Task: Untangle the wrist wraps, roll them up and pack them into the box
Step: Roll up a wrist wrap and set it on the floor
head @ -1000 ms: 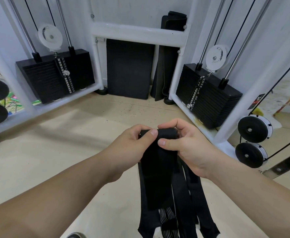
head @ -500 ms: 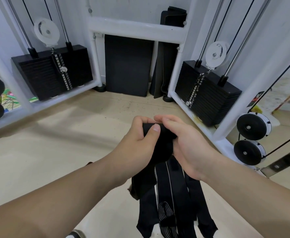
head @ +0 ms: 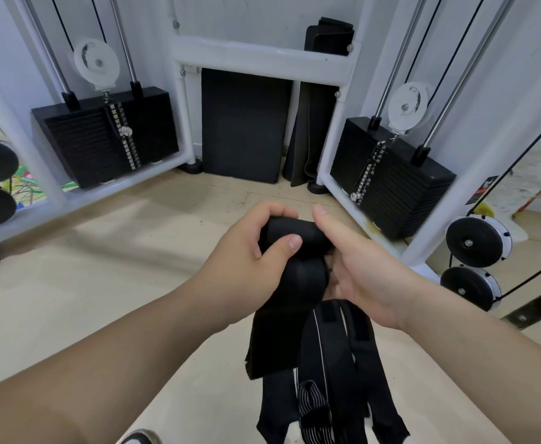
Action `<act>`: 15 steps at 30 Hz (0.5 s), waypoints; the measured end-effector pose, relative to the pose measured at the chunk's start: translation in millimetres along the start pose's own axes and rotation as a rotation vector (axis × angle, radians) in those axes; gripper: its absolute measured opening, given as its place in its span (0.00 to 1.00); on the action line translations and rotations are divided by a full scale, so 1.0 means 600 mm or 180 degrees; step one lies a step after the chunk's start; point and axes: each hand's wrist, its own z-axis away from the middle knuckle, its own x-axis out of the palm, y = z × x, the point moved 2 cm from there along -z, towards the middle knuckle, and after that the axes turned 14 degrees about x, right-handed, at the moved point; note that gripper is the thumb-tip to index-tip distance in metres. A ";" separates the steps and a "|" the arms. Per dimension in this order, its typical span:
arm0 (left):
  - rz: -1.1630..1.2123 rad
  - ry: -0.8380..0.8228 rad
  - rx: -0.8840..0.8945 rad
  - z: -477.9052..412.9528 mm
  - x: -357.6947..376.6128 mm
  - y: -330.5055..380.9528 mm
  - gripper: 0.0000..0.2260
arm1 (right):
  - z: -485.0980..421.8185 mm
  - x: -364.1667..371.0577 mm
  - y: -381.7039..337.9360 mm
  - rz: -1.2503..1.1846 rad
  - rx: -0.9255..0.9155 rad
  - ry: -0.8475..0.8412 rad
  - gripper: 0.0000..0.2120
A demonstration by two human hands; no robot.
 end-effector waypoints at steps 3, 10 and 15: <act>-0.0020 -0.0056 0.0023 -0.002 -0.007 -0.004 0.13 | 0.000 -0.001 0.001 0.0072 0.0053 -0.0046 0.28; 0.0538 0.0034 -0.0804 -0.001 -0.007 -0.022 0.20 | -0.010 -0.008 0.009 -0.0091 -0.0234 -0.0023 0.19; 0.1304 0.0066 -0.1594 -0.002 0.000 -0.032 0.16 | -0.010 -0.006 0.017 0.0031 -0.0512 0.0216 0.12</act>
